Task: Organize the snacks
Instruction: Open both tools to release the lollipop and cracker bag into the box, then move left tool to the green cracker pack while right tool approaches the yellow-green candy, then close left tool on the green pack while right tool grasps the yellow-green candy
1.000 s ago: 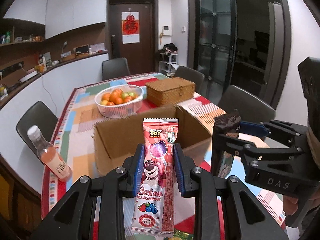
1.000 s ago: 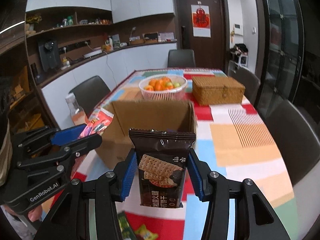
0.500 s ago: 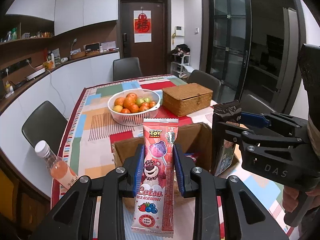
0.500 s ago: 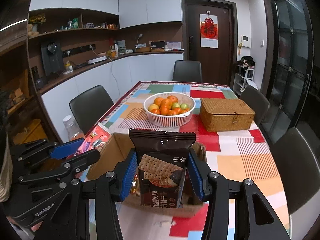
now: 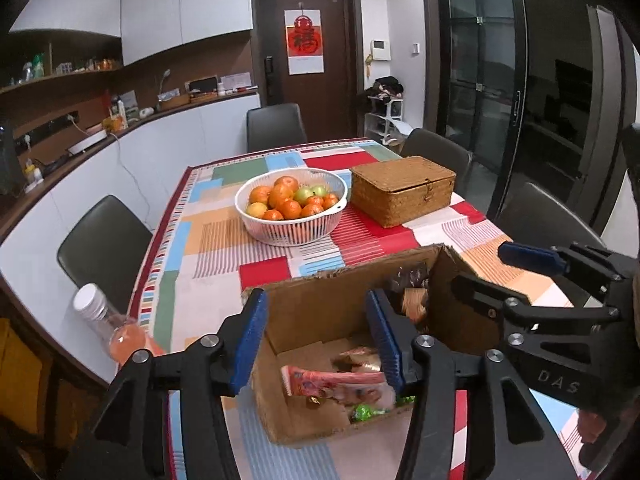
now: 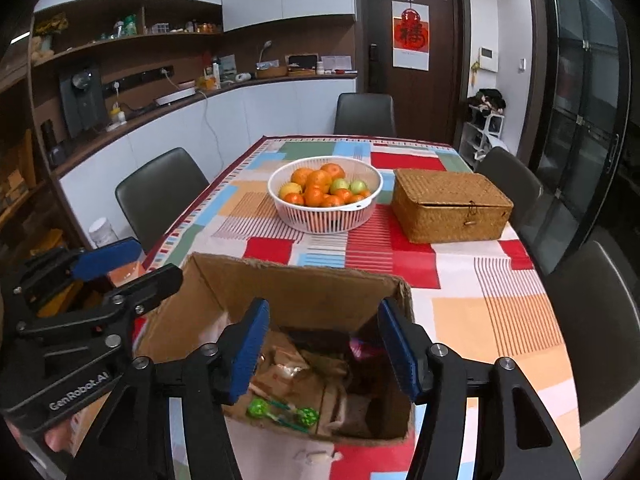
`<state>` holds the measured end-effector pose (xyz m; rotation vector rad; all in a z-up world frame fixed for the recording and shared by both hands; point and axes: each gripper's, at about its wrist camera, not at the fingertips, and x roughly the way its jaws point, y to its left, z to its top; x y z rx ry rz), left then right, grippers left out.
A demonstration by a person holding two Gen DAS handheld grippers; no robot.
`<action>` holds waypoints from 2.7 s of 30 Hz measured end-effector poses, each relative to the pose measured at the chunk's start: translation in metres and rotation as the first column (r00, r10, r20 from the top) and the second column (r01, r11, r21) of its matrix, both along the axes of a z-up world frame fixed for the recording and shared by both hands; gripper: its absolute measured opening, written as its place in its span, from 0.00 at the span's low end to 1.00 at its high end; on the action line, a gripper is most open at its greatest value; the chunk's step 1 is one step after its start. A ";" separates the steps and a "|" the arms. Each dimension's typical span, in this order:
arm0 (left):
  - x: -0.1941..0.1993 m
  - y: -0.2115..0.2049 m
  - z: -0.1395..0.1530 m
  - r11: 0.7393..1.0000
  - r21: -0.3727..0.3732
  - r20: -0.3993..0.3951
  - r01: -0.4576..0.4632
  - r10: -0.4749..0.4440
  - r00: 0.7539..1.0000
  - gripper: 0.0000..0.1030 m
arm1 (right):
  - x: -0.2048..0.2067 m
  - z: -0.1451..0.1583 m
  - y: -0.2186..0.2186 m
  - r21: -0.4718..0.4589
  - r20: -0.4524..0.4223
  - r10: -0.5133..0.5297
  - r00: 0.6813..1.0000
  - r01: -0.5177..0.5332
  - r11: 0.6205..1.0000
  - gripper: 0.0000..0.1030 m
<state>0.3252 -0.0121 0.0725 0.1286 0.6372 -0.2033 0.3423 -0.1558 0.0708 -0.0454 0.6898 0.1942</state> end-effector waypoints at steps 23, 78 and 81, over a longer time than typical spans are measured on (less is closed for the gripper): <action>-0.134 -0.015 -0.060 0.999 -0.013 -0.115 0.031 -0.032 0.993 0.63 | -0.131 -0.045 -0.017 -0.043 -0.039 0.141 0.989 -0.142 0.989 0.56; -0.124 -0.075 -0.206 0.993 0.058 -0.505 -0.102 0.117 0.855 0.55 | -0.148 -0.183 -0.057 0.019 -0.313 0.188 0.931 -0.191 0.981 0.31; -0.124 -0.076 -0.203 0.995 0.053 -0.493 -0.086 0.101 0.864 0.43 | -0.148 -0.181 -0.058 0.025 -0.307 0.179 0.935 -0.180 0.983 0.31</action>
